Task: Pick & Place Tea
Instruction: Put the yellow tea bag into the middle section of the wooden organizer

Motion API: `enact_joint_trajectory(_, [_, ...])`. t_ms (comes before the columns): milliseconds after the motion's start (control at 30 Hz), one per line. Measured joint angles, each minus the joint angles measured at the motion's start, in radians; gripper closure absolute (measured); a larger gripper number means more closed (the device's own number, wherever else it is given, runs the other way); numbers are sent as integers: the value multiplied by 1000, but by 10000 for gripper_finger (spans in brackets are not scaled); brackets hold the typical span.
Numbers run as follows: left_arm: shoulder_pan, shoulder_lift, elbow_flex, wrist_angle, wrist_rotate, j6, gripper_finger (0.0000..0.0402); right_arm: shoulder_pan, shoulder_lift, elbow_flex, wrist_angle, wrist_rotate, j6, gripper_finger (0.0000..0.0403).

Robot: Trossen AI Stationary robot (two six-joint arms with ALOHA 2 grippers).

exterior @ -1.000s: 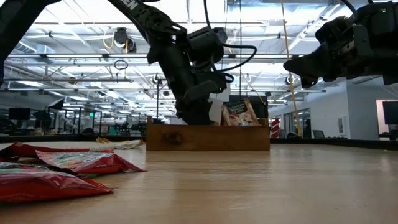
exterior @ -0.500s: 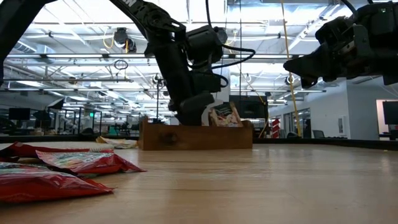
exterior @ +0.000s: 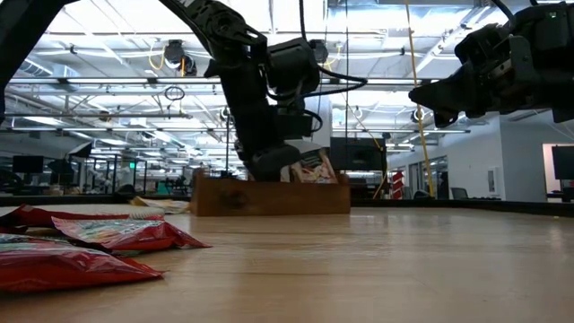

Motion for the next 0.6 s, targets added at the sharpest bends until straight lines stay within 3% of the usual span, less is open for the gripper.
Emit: enact_joint_trajectory(600, [-1, 0, 84, -186, -163, -30, 399, 0, 0, 0, 0, 0, 0, 403])
